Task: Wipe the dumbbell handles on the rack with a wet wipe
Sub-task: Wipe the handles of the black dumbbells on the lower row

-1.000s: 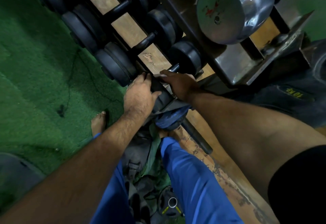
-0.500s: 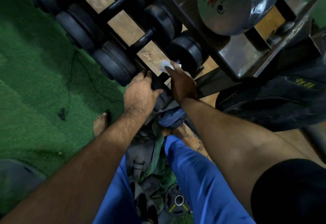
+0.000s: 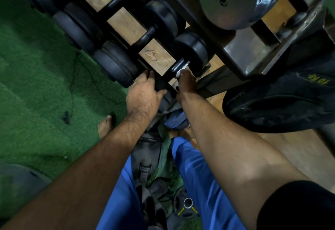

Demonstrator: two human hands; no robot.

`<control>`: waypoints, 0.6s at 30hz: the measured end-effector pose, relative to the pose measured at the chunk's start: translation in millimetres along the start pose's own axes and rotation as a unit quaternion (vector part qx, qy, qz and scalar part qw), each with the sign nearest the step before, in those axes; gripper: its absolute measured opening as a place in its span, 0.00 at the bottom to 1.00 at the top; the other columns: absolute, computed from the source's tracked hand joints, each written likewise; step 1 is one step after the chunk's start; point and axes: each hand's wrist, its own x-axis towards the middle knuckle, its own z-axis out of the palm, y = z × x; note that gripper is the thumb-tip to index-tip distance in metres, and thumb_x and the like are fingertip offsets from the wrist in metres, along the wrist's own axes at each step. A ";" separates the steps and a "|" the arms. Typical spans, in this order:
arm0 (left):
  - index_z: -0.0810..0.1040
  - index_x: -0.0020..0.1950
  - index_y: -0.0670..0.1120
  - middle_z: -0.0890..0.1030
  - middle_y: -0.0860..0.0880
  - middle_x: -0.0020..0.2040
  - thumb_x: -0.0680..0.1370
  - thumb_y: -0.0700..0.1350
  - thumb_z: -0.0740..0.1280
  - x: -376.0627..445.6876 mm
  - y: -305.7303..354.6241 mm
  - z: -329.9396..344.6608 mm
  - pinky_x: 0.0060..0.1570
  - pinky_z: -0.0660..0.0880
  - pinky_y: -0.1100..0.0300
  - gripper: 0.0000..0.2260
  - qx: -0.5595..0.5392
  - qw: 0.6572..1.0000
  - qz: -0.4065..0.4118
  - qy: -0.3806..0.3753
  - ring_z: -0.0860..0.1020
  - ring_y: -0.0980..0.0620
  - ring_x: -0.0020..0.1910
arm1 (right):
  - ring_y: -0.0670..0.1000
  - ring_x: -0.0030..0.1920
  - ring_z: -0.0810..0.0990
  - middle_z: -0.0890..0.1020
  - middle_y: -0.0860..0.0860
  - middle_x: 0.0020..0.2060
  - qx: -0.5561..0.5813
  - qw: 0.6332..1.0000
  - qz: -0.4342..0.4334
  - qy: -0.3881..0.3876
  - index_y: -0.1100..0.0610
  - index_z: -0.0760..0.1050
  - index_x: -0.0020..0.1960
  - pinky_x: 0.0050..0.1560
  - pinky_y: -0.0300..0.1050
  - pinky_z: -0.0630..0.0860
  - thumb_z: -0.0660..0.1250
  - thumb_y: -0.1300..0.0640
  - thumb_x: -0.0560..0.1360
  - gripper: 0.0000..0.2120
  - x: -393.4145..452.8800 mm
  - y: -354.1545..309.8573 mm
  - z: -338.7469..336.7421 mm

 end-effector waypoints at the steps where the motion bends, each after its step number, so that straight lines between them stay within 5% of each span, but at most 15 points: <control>1: 0.66 0.75 0.44 0.67 0.45 0.75 0.75 0.58 0.69 -0.3 -0.5 1.0 0.67 0.70 0.50 0.33 0.000 1.000 0.003 0.002 0.67 0.45 0.72 | 0.53 0.37 0.73 0.75 0.52 0.35 0.043 0.998 0.034 0.008 0.54 0.72 0.37 0.42 0.45 0.70 0.60 0.60 0.73 0.07 2.0 -4.3 0.0; 4: 0.66 0.75 0.44 0.68 0.45 0.74 0.76 0.58 0.69 -1.0 -2.8 4.3 0.67 0.70 0.49 0.33 0.001 1.000 0.010 0.010 0.67 0.45 0.72 | 0.51 0.42 0.77 0.78 0.52 0.42 0.133 0.983 0.125 0.006 0.54 0.77 0.51 0.47 0.46 0.74 0.60 0.55 0.79 0.08 13.2 -4.8 1.2; 6: 0.66 0.75 0.44 0.68 0.45 0.74 0.76 0.58 0.69 -0.6 -4.7 6.3 0.67 0.70 0.49 0.33 0.002 1.000 0.013 0.017 0.68 0.45 0.72 | 0.51 0.45 0.79 0.80 0.53 0.47 0.155 0.981 0.110 -0.027 0.54 0.76 0.59 0.45 0.44 0.76 0.58 0.54 0.81 0.11 15.9 0.1 1.1; 12: 0.66 0.75 0.43 0.67 0.44 0.74 0.76 0.58 0.69 -1.2 -7.0 10.5 0.69 0.68 0.49 0.33 -0.009 0.999 0.018 0.025 0.66 0.45 0.73 | 0.49 0.39 0.78 0.80 0.52 0.42 0.190 0.970 0.120 -0.095 0.52 0.73 0.61 0.31 0.39 0.75 0.57 0.53 0.84 0.10 9.7 8.4 -11.6; 18: 0.66 0.75 0.44 0.67 0.44 0.75 0.75 0.58 0.69 -1.4 -7.6 11.6 0.70 0.67 0.50 0.33 -0.010 0.999 0.016 0.028 0.66 0.46 0.73 | 0.54 0.34 0.78 0.80 0.58 0.41 0.182 0.974 0.131 -0.036 0.62 0.73 0.67 0.35 0.44 0.76 0.60 0.51 0.81 0.20 17.4 -1.0 4.6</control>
